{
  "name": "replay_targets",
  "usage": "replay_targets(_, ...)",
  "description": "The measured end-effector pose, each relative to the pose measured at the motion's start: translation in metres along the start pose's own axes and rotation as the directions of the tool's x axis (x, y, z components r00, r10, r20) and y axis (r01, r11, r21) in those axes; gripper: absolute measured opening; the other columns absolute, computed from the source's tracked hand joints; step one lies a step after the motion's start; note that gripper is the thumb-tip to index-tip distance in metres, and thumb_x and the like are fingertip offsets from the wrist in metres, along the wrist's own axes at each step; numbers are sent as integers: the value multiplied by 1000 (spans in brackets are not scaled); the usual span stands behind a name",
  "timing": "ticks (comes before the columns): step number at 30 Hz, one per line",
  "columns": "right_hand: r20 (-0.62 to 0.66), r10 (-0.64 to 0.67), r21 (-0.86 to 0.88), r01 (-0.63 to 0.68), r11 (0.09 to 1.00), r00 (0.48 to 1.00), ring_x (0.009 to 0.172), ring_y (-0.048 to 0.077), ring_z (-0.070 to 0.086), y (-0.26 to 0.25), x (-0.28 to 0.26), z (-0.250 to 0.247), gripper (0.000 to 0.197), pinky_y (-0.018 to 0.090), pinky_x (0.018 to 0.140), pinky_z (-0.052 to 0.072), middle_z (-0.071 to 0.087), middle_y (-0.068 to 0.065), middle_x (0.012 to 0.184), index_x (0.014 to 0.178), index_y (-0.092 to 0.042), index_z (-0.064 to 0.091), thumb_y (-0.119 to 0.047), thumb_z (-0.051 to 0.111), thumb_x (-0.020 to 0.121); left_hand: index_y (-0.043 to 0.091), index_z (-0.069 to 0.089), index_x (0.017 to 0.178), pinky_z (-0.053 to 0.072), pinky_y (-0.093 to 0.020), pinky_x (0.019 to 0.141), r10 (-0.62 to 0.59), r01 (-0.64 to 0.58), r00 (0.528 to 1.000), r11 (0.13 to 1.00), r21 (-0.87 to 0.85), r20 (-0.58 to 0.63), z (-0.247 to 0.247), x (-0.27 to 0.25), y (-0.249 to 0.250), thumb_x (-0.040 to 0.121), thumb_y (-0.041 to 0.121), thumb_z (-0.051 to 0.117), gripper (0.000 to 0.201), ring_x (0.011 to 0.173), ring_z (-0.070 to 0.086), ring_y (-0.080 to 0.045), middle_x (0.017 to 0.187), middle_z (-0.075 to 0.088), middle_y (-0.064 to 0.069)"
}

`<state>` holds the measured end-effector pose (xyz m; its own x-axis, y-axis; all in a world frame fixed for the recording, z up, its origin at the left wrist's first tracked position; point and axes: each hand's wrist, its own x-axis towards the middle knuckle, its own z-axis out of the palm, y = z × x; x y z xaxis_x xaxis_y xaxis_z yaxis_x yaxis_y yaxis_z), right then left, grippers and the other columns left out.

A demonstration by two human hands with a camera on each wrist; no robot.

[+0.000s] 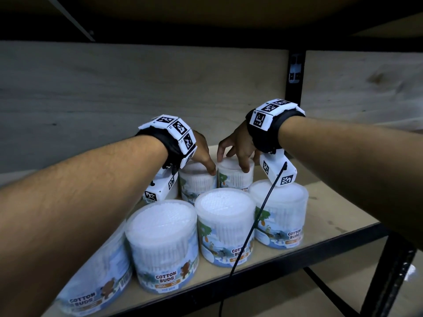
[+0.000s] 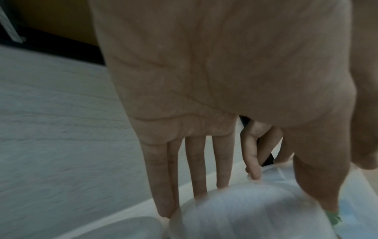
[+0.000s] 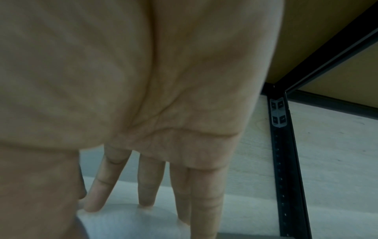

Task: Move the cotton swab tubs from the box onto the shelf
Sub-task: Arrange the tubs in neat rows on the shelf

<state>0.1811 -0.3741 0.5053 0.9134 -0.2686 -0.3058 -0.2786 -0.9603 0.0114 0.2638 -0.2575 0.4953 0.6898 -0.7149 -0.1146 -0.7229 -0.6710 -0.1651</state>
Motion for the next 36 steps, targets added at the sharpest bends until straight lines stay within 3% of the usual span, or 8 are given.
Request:
replay_targets(4, 25, 0, 18, 0, 1000, 1000, 132, 28, 50, 0, -7, 1, 76, 21, 67, 53, 40, 6, 152, 139, -35, 45, 1, 76, 80, 23, 71, 110, 50, -24, 72, -9, 9, 1000, 999, -31, 8, -2, -10, 3, 68, 68, 72, 61, 90, 63, -15, 112, 67, 2)
replay_targets(9, 43, 2, 32, -3, 999, 999, 131, 29, 50, 1, -17, 1, 76, 24, 76, 52, 37, 4, 154, 140, -36, 44, 0, 76, 80, 22, 67, 121, 52, -30, 91, 6, -4, 1000, 998, -55, 26, -6, -20, 9, 73, 62, 73, 63, 110, 60, -20, 126, 62, 0)
replay_targets(15, 47, -4, 42, 2, 999, 999, 128, 26, 52, 3, -21, 2, 76, 21, 74, 52, 38, 5, 153, 139, -38, 46, 0, 76, 80, 25, 63, 128, 47, -20, 61, 7, -5, 998, 999, -36, 59, -9, -28, 11, 76, 60, 72, 63, 108, 61, -20, 128, 61, 0)
replay_targets(18, 57, -5, 56, 2, 998, 998, 130, 26, 50, 4, -24, 4, 75, 23, 76, 53, 38, 5, 152, 138, -38, 47, 1, 76, 80, 24, 62, 129, 44, -20, 55, -1, 5, 997, 999, -46, 80, -11, -31, 13, 76, 60, 72, 65, 105, 60, -19, 129, 60, 0)
replay_targets(22, 59, -8, 70, 4, 998, 998, 129, 25, 51, 6, -28, 5, 75, 21, 71, 52, 39, 3, 152, 138, -37, 47, 1, 75, 81, 26, 61, 131, 47, -17, 67, 3, 3, 996, 998, -65, 85, -12, -34, 12, 76, 61, 71, 66, 109, 60, -19, 132, 59, 1)
replay_targets(26, 68, -7, 96, 0, 995, 998, 130, 25, 51, 7, -32, 6, 73, 20, 71, 52, 41, 2, 152, 139, -35, 47, 3, 73, 82, 26, 64, 127, 56, -31, 86, 17, -1, 991, 992, -125, 129, -12, -37, 12, 72, 59, 76, 65, 105, 65, -23, 129, 60, 2)
replay_targets(32, 98, -5, 124, -7, 992, 995, 129, 29, 53, 8, -39, 7, 70, 37, 98, 52, 44, 0, 150, 135, -36, 49, 2, 72, 82, 27, 68, 121, 55, -27, 84, 36, -16, 991, 989, -148, 129, -11, -42, 15, 72, 59, 76, 59, 106, 64, -20, 123, 64, 2)
replay_targets(36, 114, -16, 172, -4, 985, 993, 127, 29, 56, 11, -43, 8, 64, 33, 88, 55, 50, 2, 145, 131, -35, 52, 5, 70, 83, 29, 72, 113, 56, -34, 91, 47, -22, 989, 985, -173, 140, -11, -46, 13, 69, 60, 78, 54, 104, 65, -18, 118, 68, 2)
